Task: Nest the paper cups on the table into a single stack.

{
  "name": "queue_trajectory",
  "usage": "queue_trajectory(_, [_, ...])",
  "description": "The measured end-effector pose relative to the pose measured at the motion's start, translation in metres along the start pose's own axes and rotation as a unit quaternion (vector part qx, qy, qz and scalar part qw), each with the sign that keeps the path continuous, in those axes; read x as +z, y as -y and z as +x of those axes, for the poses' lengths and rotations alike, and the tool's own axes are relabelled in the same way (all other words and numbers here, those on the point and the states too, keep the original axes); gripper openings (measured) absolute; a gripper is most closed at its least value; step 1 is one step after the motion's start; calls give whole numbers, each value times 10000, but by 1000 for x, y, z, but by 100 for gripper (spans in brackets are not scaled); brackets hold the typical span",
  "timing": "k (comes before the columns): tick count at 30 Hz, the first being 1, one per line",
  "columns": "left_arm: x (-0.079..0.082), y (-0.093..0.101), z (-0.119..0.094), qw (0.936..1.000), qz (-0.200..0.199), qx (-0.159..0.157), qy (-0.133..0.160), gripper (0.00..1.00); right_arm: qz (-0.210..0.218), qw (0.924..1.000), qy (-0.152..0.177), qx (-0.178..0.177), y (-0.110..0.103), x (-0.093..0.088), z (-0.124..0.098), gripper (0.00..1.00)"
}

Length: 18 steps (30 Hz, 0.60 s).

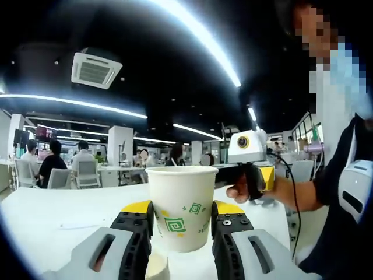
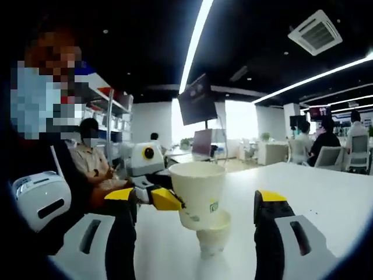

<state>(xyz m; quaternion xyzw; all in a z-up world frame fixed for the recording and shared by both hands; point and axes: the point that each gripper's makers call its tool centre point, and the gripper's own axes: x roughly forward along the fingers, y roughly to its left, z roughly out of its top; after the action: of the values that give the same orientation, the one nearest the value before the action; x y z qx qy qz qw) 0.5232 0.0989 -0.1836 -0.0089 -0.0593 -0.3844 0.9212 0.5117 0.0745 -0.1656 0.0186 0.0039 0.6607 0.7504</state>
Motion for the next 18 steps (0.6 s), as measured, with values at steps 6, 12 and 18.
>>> queue_trajectory(6, [-2,-1,-7,10000,51,51,-28,42,-15,9999,-56,103,-3,-1,15,70])
queue_trajectory(12, [-1,-6,-15,9999,61,152,-22,42,-61,9997,-155,157,-4,-3,31,57])
queue_trajectory(18, [-4,-10,-20,9995,178,254,-74,42,-176,9992,-255,235,-6,-7,43,51])
